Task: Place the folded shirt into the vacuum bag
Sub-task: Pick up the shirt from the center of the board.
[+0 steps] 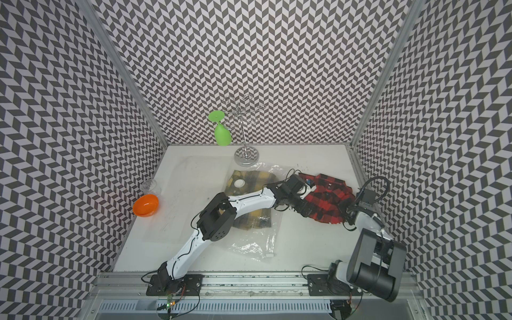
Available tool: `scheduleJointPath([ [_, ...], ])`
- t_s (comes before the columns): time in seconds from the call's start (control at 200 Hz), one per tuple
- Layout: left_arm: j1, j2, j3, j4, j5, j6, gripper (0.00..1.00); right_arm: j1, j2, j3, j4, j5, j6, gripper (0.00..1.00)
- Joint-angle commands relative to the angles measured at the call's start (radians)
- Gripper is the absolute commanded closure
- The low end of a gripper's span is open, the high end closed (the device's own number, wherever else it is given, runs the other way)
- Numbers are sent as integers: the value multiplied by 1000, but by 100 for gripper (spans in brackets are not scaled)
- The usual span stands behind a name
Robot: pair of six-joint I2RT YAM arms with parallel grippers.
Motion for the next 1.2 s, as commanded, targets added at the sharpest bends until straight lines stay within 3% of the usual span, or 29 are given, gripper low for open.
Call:
scheduleJointPath([
  [0.0, 5, -140, -31, 23, 82, 2, 2, 12, -13, 88, -107, 148, -67, 96],
  [0.215, 67, -115, -53, 81, 45, -64, 4, 173, -19, 206, -170, 363, -79, 96],
  [0.601, 38, -16, -38, 118, 52, -70, 5, 398, 97, 360, -217, 591, -127, 94],
  [0.721, 20, 14, -33, 114, 68, -70, 5, 460, 144, 405, -208, 594, -125, 93],
  [0.901, 10, 8, -63, 129, 95, -64, 5, 522, 231, 446, -169, 500, -116, 92],
  [1.197, 41, -146, -179, 160, 102, -70, 5, 539, 267, 470, -177, 577, -149, 92],
])
